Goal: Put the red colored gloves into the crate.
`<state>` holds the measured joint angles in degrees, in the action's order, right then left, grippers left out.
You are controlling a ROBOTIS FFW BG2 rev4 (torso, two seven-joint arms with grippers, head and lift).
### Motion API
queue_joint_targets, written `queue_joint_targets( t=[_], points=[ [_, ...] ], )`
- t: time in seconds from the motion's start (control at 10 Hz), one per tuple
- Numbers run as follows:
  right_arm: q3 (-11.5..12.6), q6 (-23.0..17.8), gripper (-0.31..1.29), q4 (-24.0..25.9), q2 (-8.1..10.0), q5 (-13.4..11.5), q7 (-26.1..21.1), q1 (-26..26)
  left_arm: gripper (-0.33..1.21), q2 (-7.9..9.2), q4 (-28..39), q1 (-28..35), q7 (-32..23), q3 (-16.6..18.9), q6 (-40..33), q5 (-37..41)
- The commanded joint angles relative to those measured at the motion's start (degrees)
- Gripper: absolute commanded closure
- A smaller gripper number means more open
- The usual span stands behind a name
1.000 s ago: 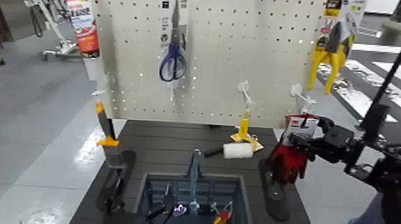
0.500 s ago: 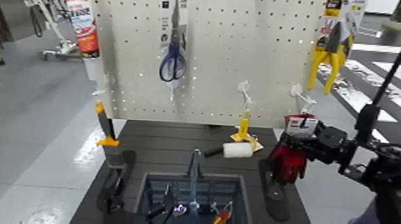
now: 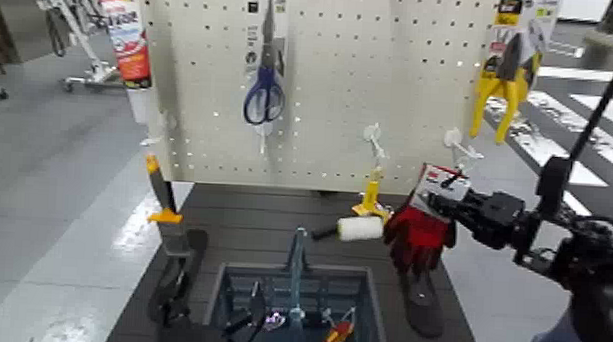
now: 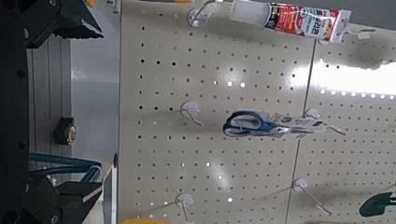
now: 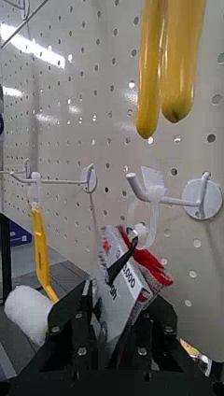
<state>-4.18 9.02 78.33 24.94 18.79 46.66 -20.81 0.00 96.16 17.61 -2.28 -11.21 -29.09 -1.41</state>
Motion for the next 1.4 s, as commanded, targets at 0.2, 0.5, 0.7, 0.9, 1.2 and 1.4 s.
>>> queue_joint_targets(
  t=[0.2, 0.5, 0.7, 0.9, 1.2, 1.4],
  points=[
    [0.1, 0.3, 1.07, 0.2, 0.19, -0.3, 0.3, -0.2, 0.15, -3.96, 0.0, 0.1, 0.0, 0.0, 0.0, -0.1],
    [0.3, 0.4, 1.07, 0.1, 0.28, -0.4, 0.5, -0.3, 0.15, -3.96, 0.0, 0.0, 0.1, 0.0, 0.0, -0.1],
    [0.7, 0.3, 1.07, 0.6, 0.37, -0.4, 0.6, -0.2, 0.15, -3.96, 0.0, 0.0, 0.1, 0.0, 0.0, -0.1],
    [1.5, 1.4, 1.07, 2.7, 0.90, -1.2, 1.3, -0.2, 0.15, -3.96, 0.0, 0.0, 0.1, -0.1, 0.0, -0.1],
    [2.8, 2.9, 1.07, 6.9, 1.33, -1.7, 1.6, 0.4, 0.15, -3.96, 0.1, 0.1, 0.1, 0.0, 0.0, -0.1],
    [3.6, 4.2, 1.07, 10.1, 1.60, -1.7, 1.6, 1.4, 0.15, -3.96, 0.1, 0.1, 0.1, 0.2, 0.0, 0.0]
  ],
)
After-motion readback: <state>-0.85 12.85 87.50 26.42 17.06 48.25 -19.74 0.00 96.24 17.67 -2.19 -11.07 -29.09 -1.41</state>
